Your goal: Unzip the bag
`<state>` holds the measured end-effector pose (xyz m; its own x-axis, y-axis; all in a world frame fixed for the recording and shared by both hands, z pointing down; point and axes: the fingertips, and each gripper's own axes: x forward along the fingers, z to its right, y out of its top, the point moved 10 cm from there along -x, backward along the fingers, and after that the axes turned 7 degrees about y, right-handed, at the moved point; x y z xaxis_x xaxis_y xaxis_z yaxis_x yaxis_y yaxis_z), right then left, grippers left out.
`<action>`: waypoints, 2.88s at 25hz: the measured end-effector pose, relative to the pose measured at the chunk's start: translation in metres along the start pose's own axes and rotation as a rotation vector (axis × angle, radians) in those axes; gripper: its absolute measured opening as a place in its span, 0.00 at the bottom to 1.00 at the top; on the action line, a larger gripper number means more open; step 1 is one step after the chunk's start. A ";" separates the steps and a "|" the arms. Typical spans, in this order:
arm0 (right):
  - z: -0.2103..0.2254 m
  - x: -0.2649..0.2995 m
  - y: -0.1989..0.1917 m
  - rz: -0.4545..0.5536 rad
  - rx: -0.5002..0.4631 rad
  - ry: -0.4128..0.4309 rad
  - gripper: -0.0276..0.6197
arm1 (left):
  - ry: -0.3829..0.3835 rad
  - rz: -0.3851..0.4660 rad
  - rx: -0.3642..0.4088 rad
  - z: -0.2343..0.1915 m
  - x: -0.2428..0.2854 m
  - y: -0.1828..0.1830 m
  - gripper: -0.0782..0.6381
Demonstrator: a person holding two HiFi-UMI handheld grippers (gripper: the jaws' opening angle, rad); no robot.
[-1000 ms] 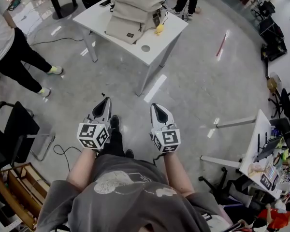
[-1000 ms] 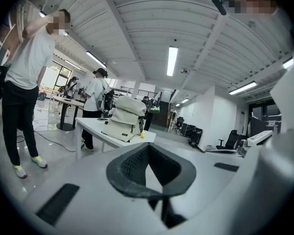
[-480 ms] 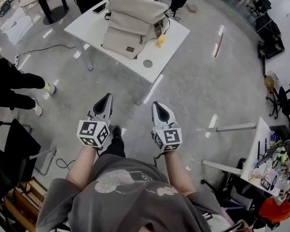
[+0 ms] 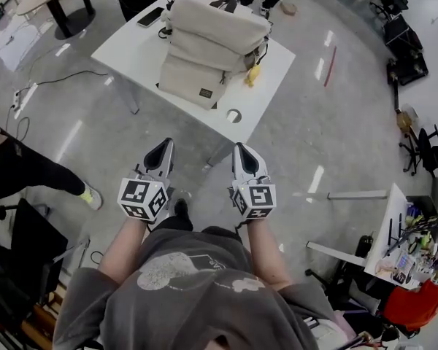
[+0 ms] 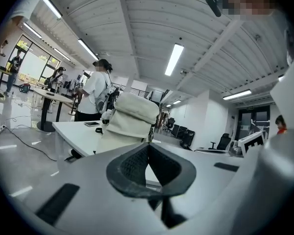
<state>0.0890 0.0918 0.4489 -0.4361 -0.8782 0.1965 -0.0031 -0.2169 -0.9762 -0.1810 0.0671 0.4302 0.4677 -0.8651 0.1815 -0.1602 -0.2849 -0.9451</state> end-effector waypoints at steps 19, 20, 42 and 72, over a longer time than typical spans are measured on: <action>0.072 0.092 0.014 -0.033 0.010 -0.039 0.04 | -0.066 -0.063 0.000 -0.015 0.110 0.007 0.12; 0.079 0.099 0.016 -0.030 0.011 -0.032 0.04 | -0.068 -0.066 -0.001 -0.013 0.118 0.008 0.12; 0.187 0.205 0.015 -0.119 0.024 0.130 0.04 | -0.053 -0.209 0.110 0.010 0.297 -0.016 0.28; 0.212 0.231 -0.004 -0.183 0.024 0.267 0.04 | 0.042 -0.288 0.138 0.009 0.346 -0.045 0.16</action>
<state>0.1790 -0.2009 0.5181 -0.6508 -0.6816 0.3343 -0.0831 -0.3738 -0.9238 -0.0038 -0.2159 0.5330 0.4400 -0.7742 0.4550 0.0943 -0.4641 -0.8808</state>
